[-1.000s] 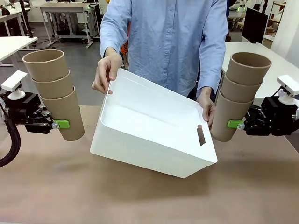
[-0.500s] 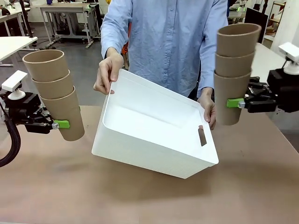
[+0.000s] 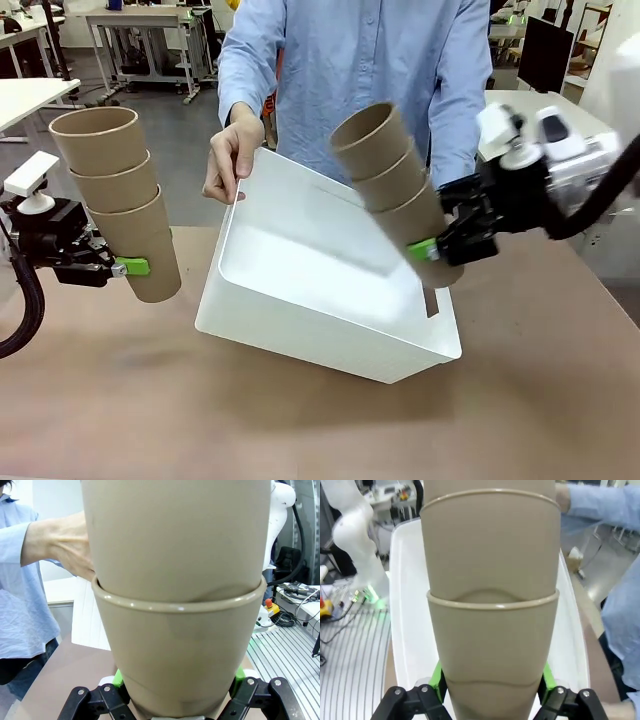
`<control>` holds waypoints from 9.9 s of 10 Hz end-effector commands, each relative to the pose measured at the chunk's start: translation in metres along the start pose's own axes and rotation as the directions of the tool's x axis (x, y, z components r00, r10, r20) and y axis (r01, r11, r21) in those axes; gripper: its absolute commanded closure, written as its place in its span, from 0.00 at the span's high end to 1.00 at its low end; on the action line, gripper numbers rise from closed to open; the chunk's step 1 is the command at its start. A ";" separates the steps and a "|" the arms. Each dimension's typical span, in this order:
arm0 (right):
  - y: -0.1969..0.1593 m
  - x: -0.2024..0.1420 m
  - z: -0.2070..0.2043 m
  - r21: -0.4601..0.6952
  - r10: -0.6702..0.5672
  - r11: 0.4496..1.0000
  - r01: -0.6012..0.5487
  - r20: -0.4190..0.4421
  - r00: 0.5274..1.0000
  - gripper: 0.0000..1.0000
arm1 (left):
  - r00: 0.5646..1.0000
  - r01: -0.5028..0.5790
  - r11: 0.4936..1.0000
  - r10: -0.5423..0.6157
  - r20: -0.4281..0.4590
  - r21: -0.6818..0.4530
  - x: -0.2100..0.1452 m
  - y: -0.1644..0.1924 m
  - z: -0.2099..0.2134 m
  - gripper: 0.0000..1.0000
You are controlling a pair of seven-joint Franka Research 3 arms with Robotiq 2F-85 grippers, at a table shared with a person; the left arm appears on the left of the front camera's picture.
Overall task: Stack the cups and store them in the basket.
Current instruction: Place the stack of Reusable plastic cups into the Pantry Basket.
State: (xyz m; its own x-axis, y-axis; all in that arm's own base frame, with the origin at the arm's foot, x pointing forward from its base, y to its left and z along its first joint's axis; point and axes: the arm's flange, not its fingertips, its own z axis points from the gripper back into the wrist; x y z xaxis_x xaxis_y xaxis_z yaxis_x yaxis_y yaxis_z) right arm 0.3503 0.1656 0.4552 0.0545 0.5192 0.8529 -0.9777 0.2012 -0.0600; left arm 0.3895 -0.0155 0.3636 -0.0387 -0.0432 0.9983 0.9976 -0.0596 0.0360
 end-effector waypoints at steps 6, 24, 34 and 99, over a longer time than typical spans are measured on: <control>0.001 0.009 -0.103 -0.047 -0.044 0.998 0.031 -0.305 0.951 0.85 | 1.000 0.006 1.000 -0.006 0.006 -0.003 0.003 -0.001 0.000 0.85; 0.017 -0.009 -0.174 -0.039 0.008 0.999 -0.027 -0.435 0.900 1.00 | 1.000 0.006 1.000 -0.006 0.006 -0.003 0.003 -0.001 0.000 0.85; 0.008 0.040 0.055 0.059 -0.009 0.998 0.025 -0.261 0.965 1.00 | 1.000 0.006 1.000 -0.006 0.006 -0.003 0.003 -0.001 0.000 0.85; -0.030 -0.033 0.197 0.046 -0.134 0.990 0.137 -0.056 0.989 1.00 | 0.477 0.125 0.978 0.087 -0.875 0.165 0.070 0.094 -0.312 0.85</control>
State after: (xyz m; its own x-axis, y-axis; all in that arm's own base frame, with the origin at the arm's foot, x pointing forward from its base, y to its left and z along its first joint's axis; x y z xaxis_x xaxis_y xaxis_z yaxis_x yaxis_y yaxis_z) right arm 0.3369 -0.0220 0.5282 0.1983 0.5502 0.8111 -0.9691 0.2340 0.0782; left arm 0.4667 -0.3345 0.4211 0.0156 -0.9016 0.4323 0.9872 0.0825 0.1363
